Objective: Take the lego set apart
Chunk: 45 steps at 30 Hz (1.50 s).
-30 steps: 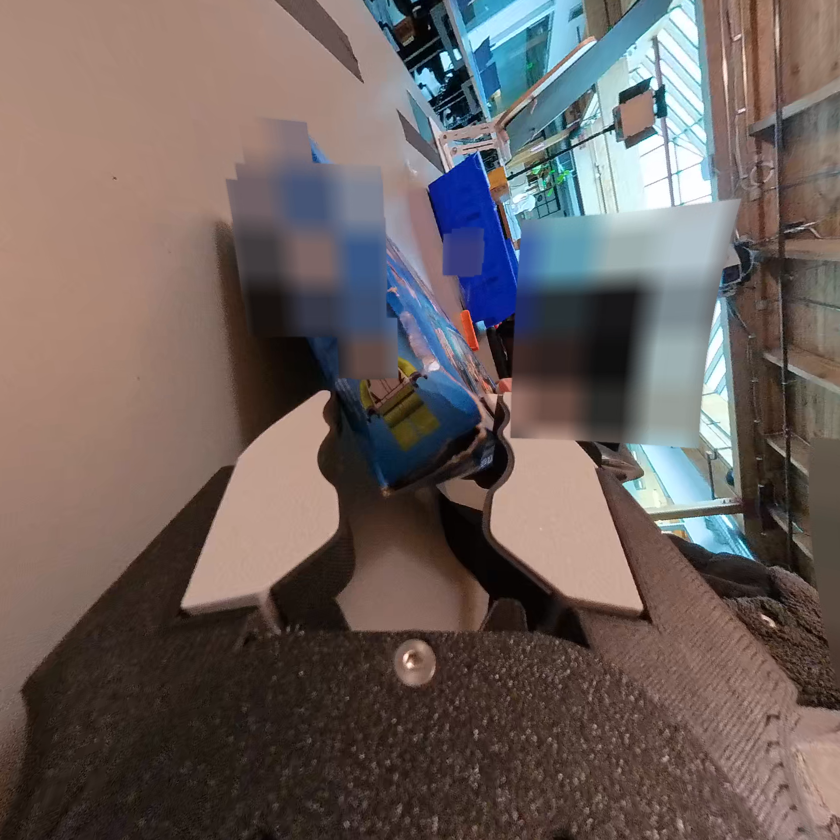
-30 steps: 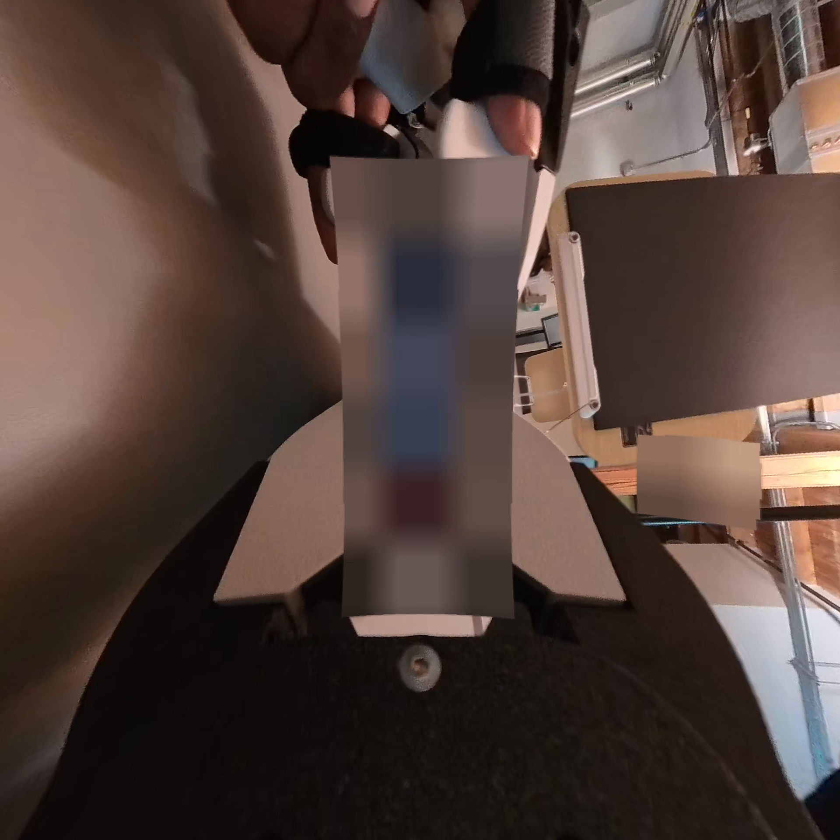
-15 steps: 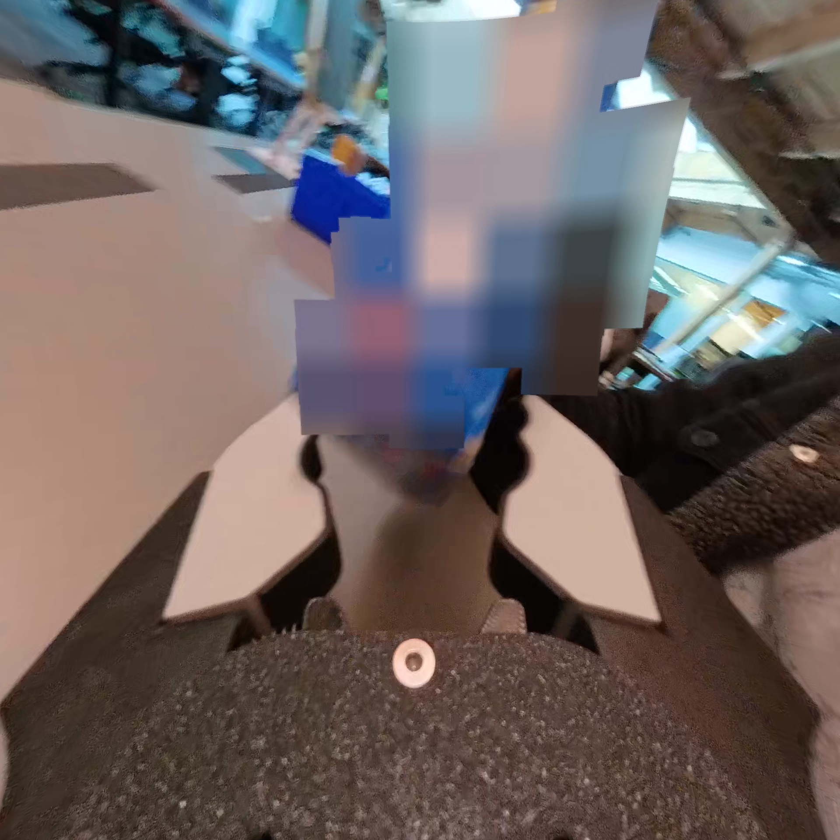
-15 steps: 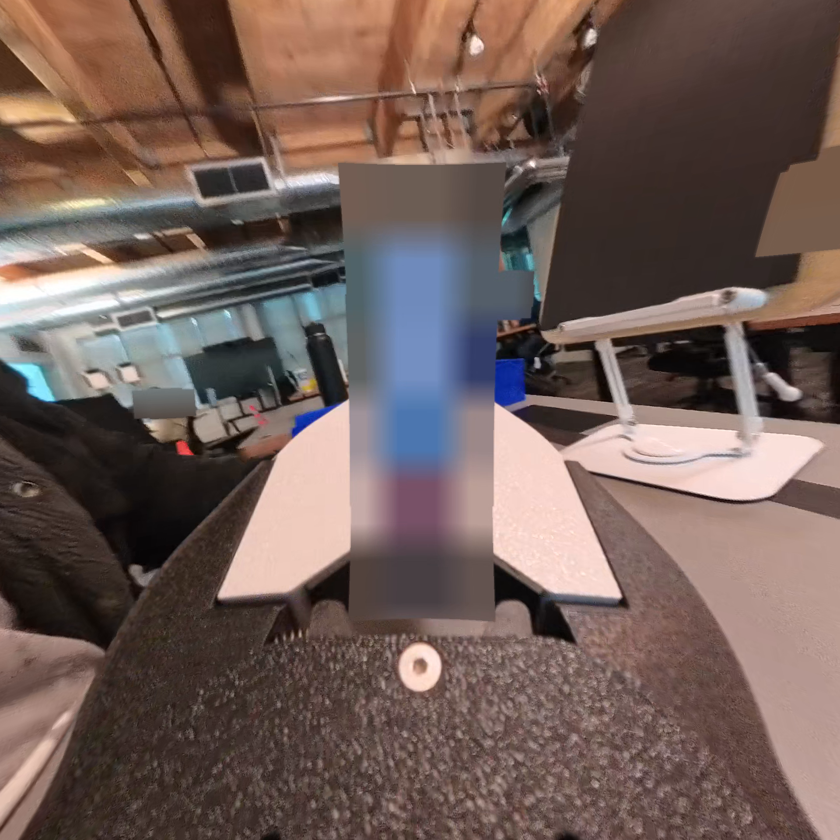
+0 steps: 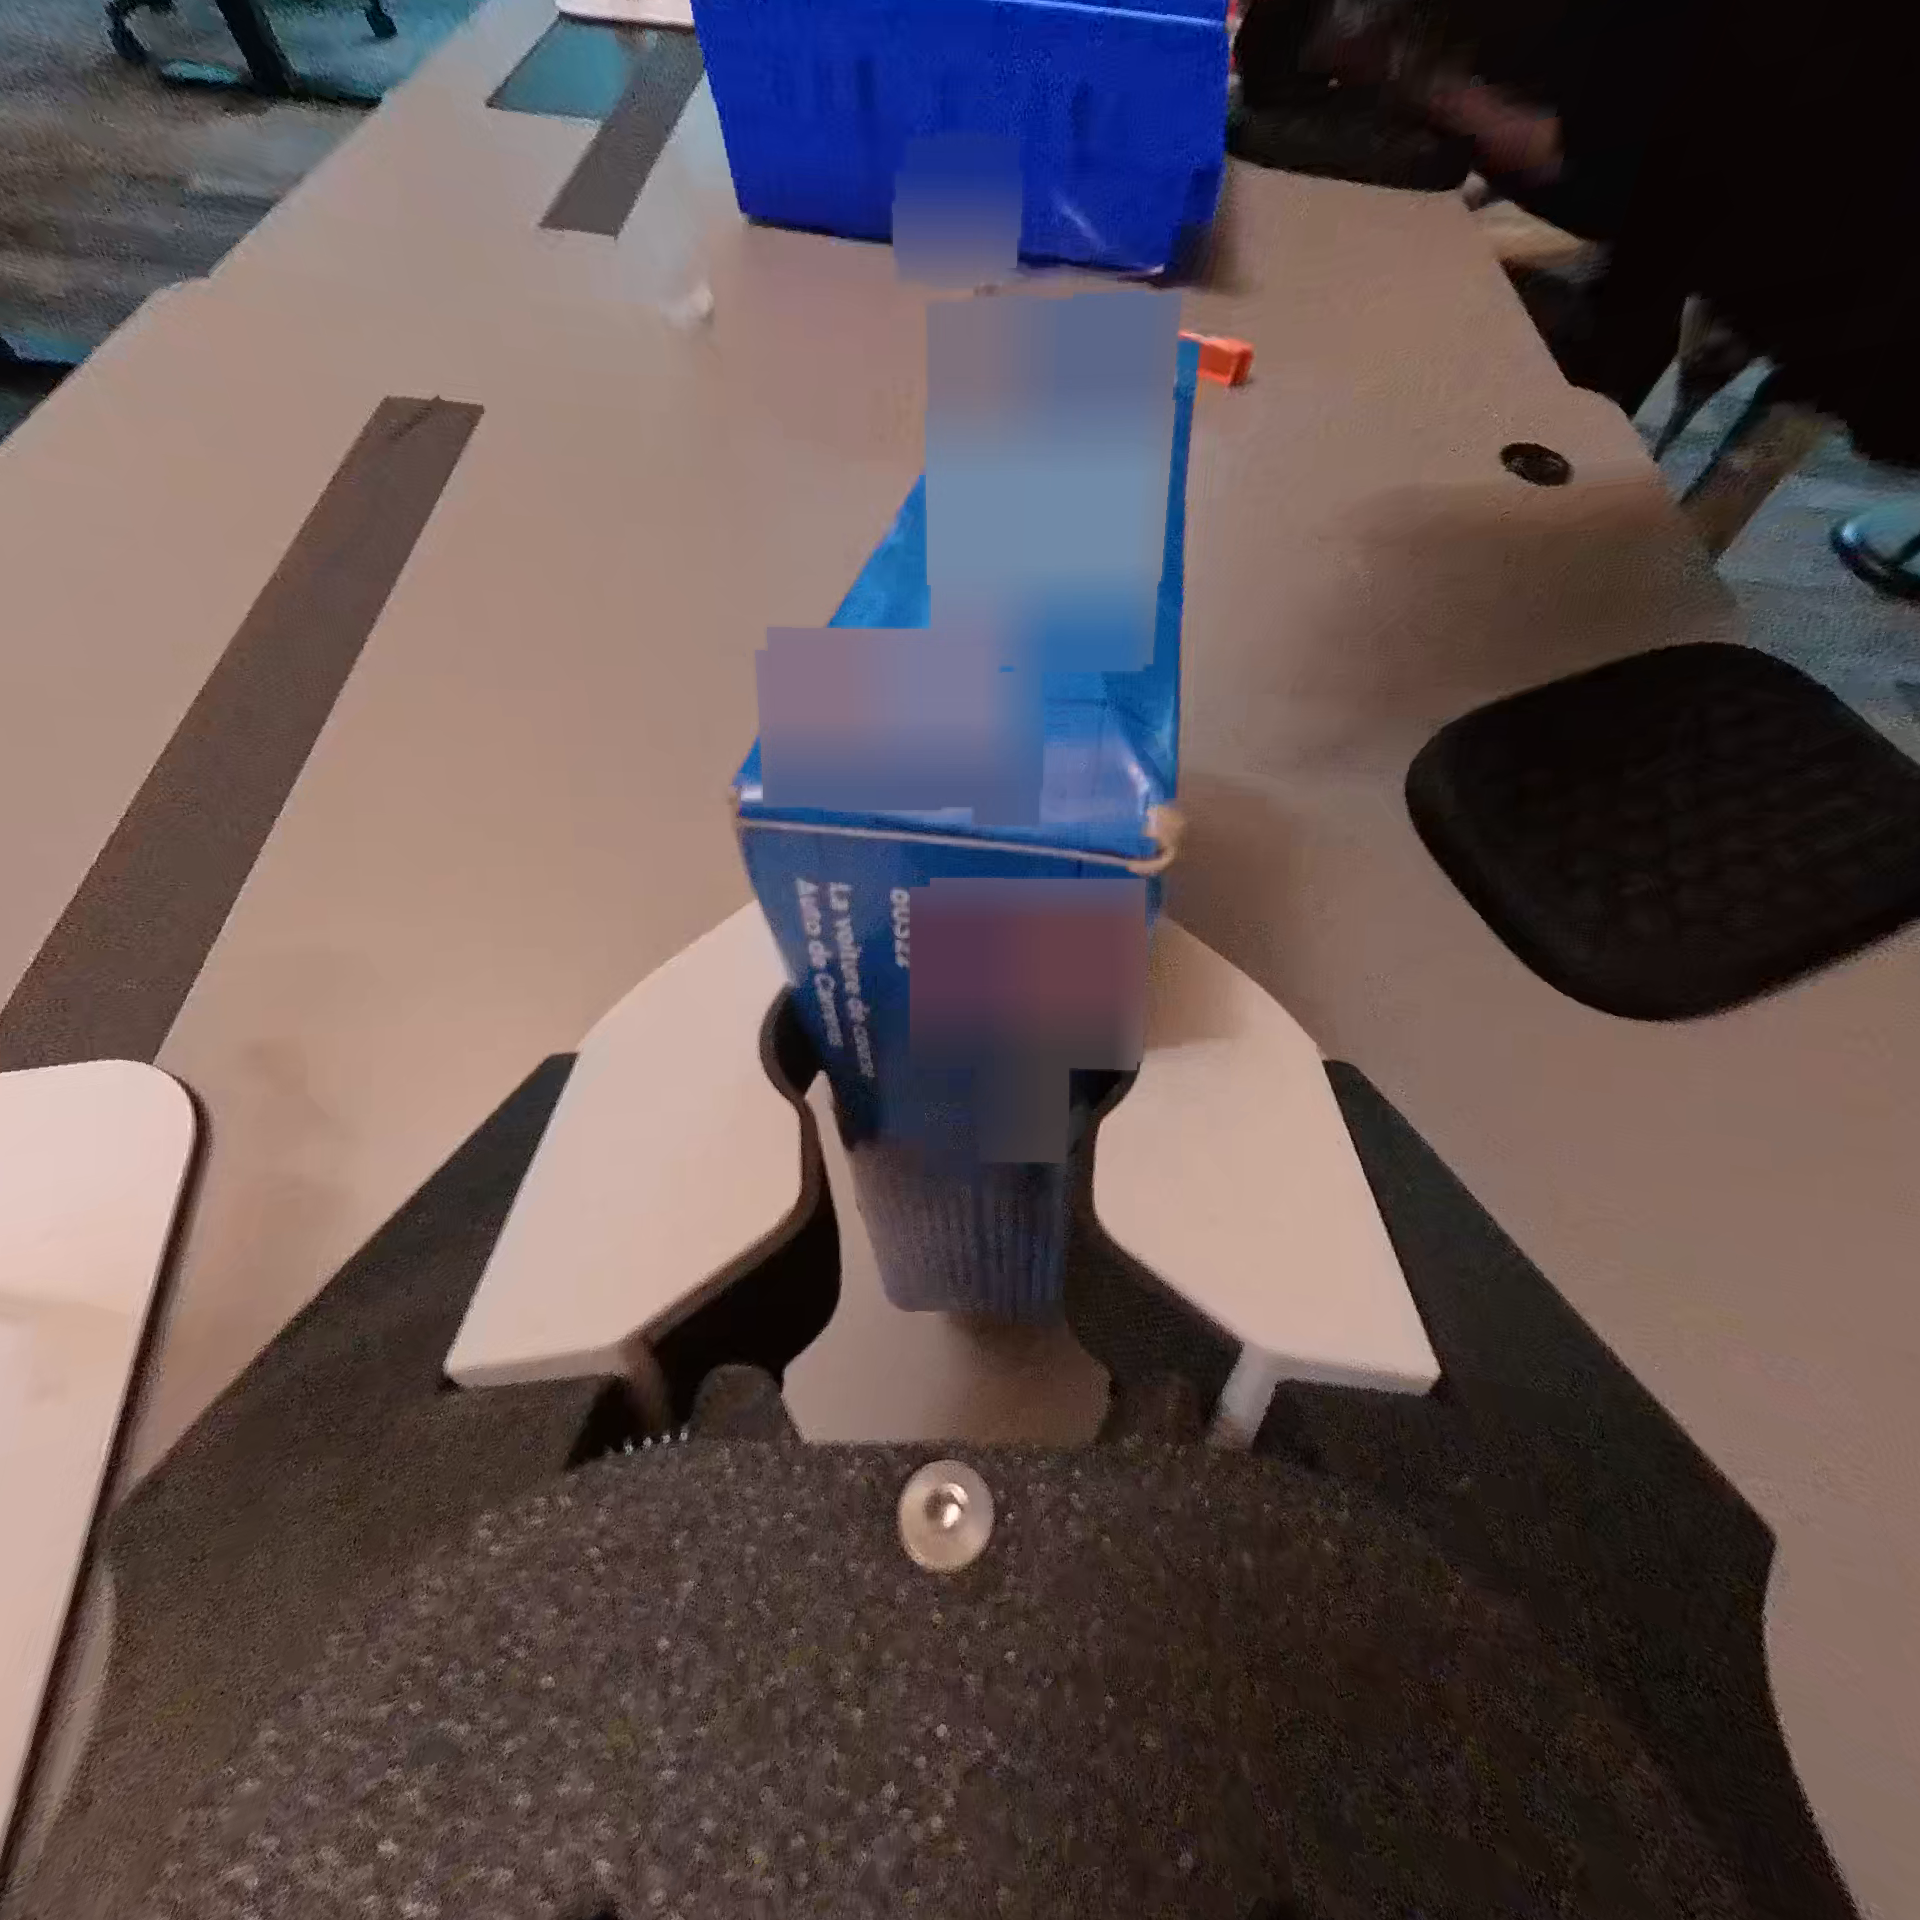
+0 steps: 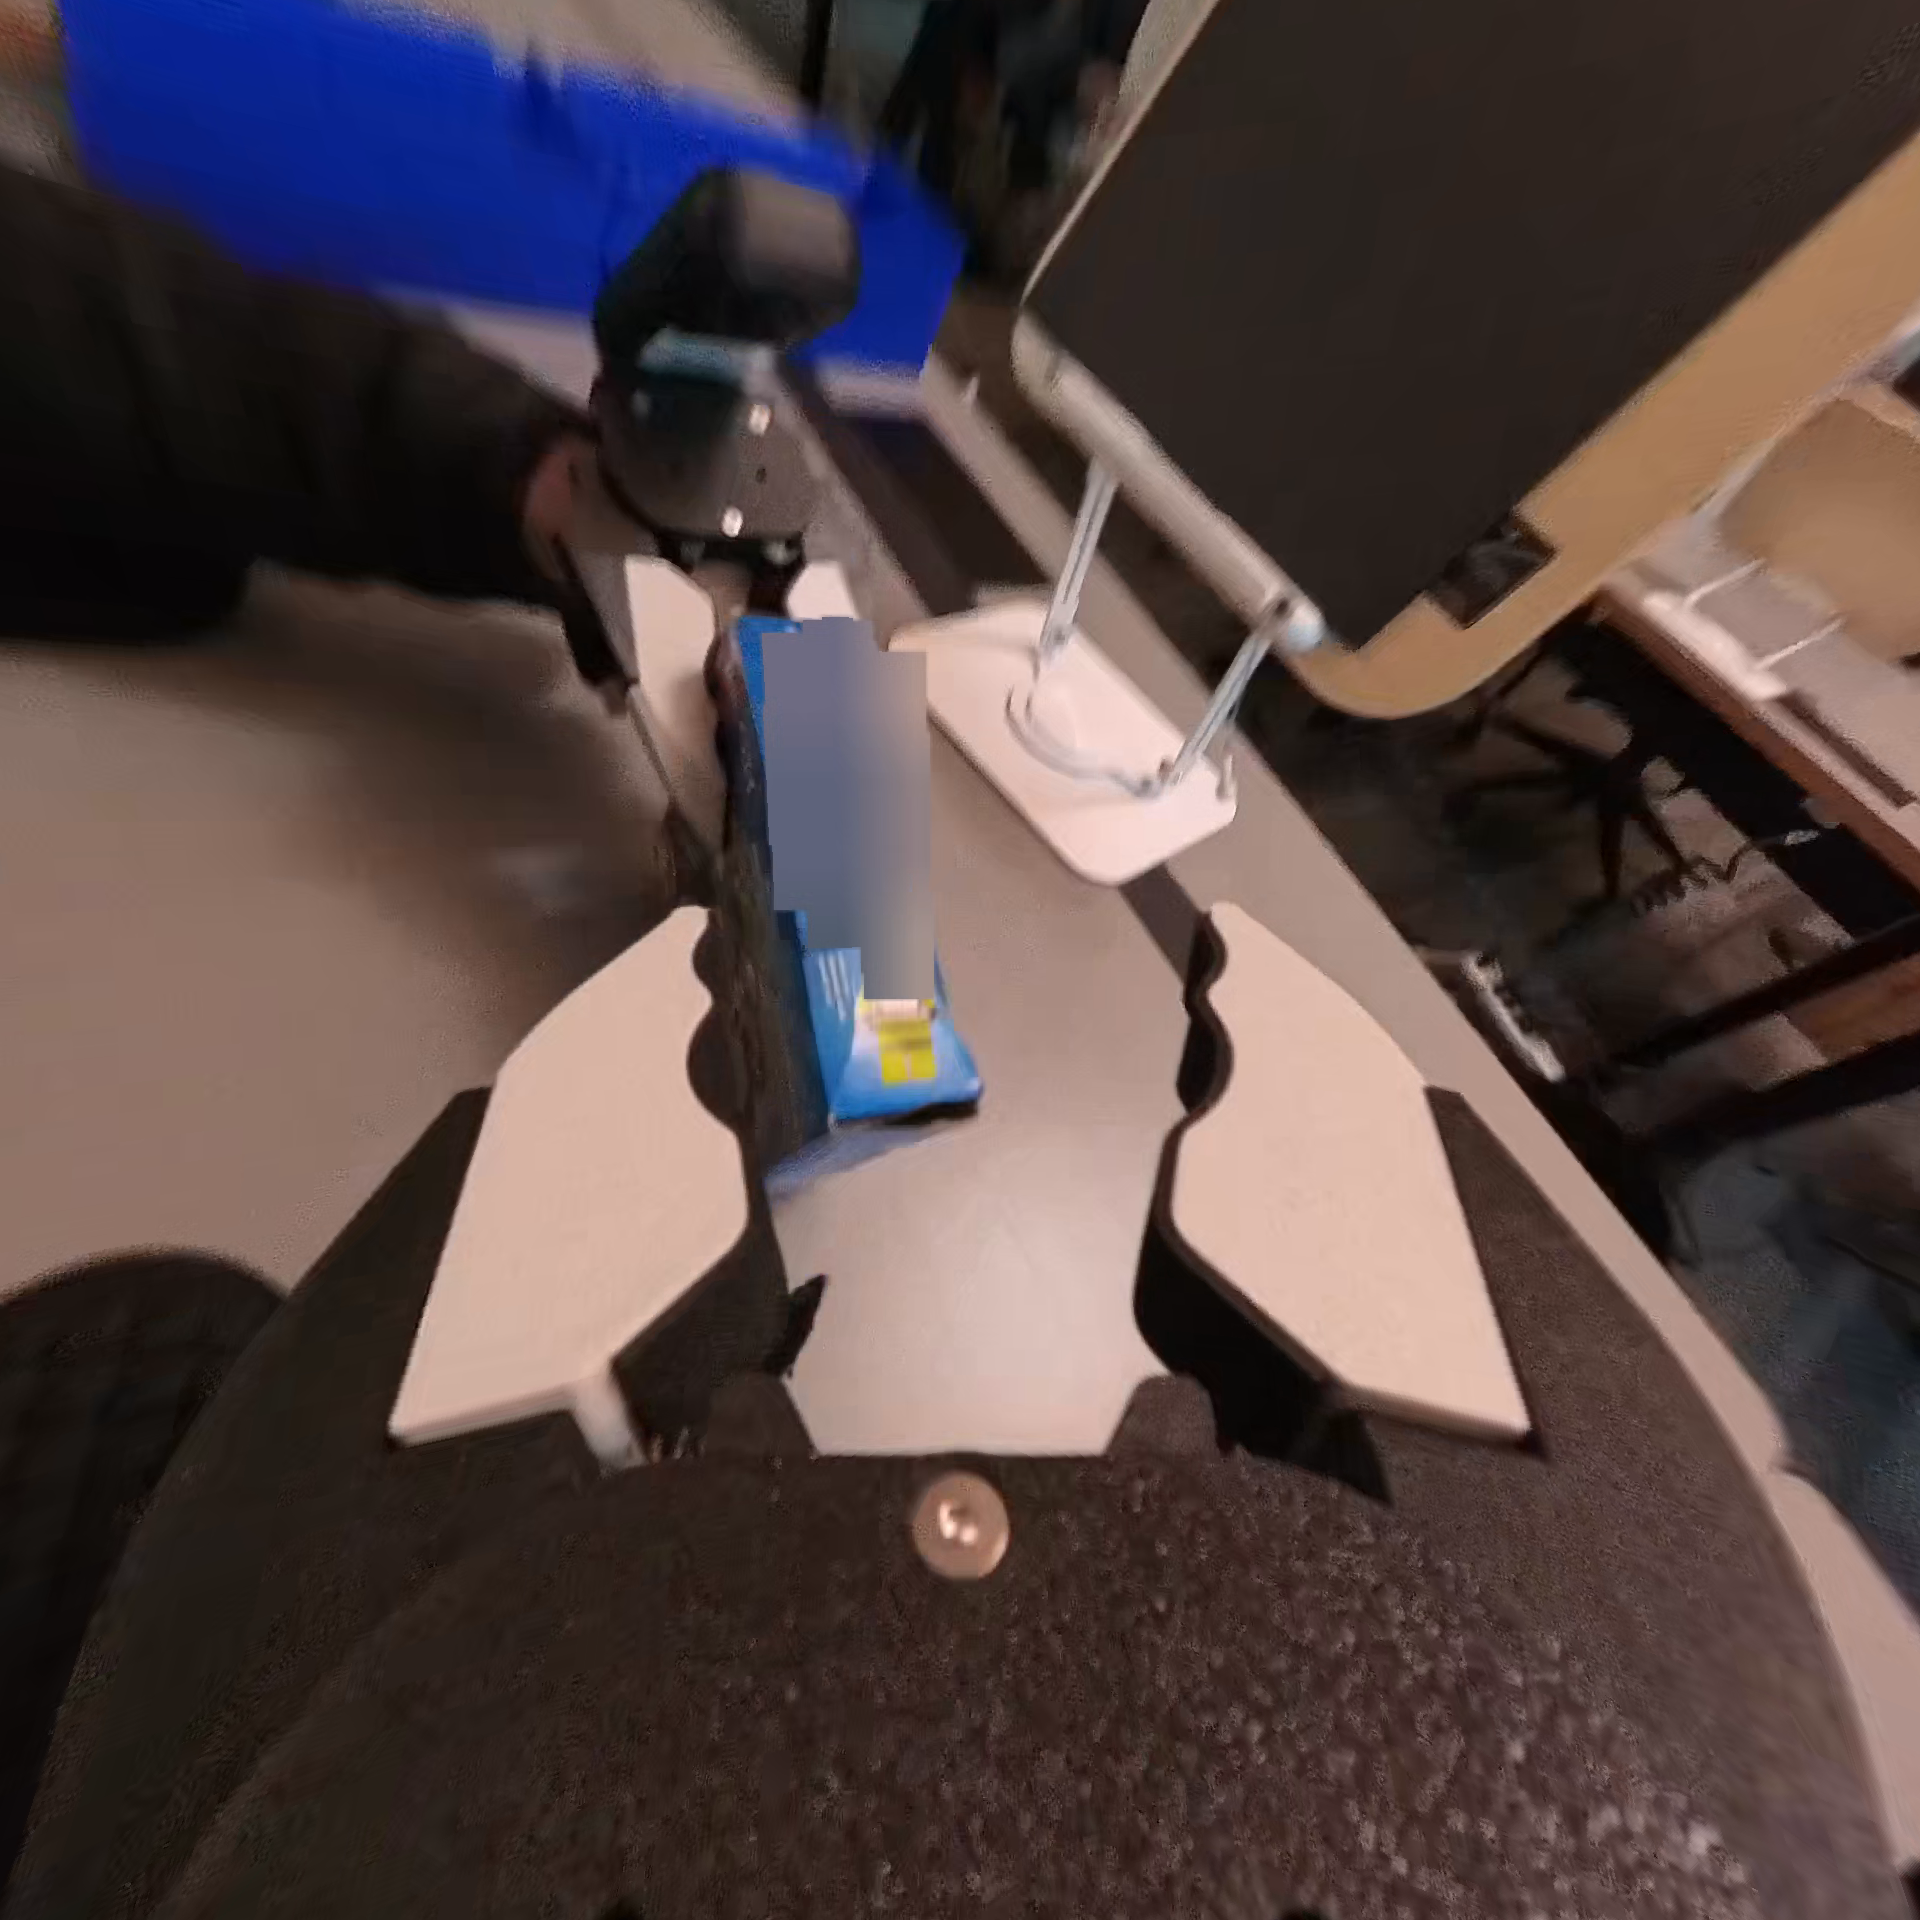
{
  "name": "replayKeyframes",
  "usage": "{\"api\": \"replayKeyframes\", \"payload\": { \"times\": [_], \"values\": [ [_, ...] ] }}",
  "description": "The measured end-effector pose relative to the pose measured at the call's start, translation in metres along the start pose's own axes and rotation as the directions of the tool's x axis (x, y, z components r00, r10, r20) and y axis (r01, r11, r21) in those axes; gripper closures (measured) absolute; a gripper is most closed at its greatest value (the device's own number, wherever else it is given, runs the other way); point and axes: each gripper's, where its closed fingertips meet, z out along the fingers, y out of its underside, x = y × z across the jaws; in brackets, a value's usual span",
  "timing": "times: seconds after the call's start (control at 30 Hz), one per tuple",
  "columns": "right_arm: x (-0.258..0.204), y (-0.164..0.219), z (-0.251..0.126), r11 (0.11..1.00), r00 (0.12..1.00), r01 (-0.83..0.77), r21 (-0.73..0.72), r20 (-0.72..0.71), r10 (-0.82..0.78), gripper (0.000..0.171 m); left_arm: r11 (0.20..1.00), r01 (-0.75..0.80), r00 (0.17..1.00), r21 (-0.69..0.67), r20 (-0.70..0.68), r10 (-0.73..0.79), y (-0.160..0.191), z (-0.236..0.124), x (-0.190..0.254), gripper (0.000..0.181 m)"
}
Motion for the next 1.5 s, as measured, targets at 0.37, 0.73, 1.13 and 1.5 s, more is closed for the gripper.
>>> {"api": "replayKeyframes", "payload": {
  "times": [0.37, 0.73, 1.13, 1.5],
  "values": [
    [-0.031, 0.086, 0.077, 0.788, 0.923, 0.273, -0.551, 0.381, -0.052, 0.129, 0.997, 0.026, 0.999, 0.079, 0.027, -0.029, 0.007, 0.018, -0.002, 0.128],
    [0.009, 0.083, 0.090, 0.736, 0.893, 0.292, -0.611, 0.450, 0.019, 0.131, 0.963, 0.130, 0.976, 0.236, 0.141, -0.166, 0.007, -0.048, -0.038, 0.127],
    [0.111, 0.098, 0.120, 0.680, 0.933, 0.191, -0.708, 0.347, 0.098, 0.130, 0.956, 0.207, 0.950, 0.207, 0.193, -0.247, 0.045, -0.057, -0.058, 0.129],
    [0.108, 0.120, 0.126, 0.695, 0.941, 0.178, -0.696, 0.327, 0.087, 0.119, 0.967, 0.206, 0.955, 0.152, 0.185, -0.233, 0.056, -0.039, -0.054, 0.130]
  ]
}}
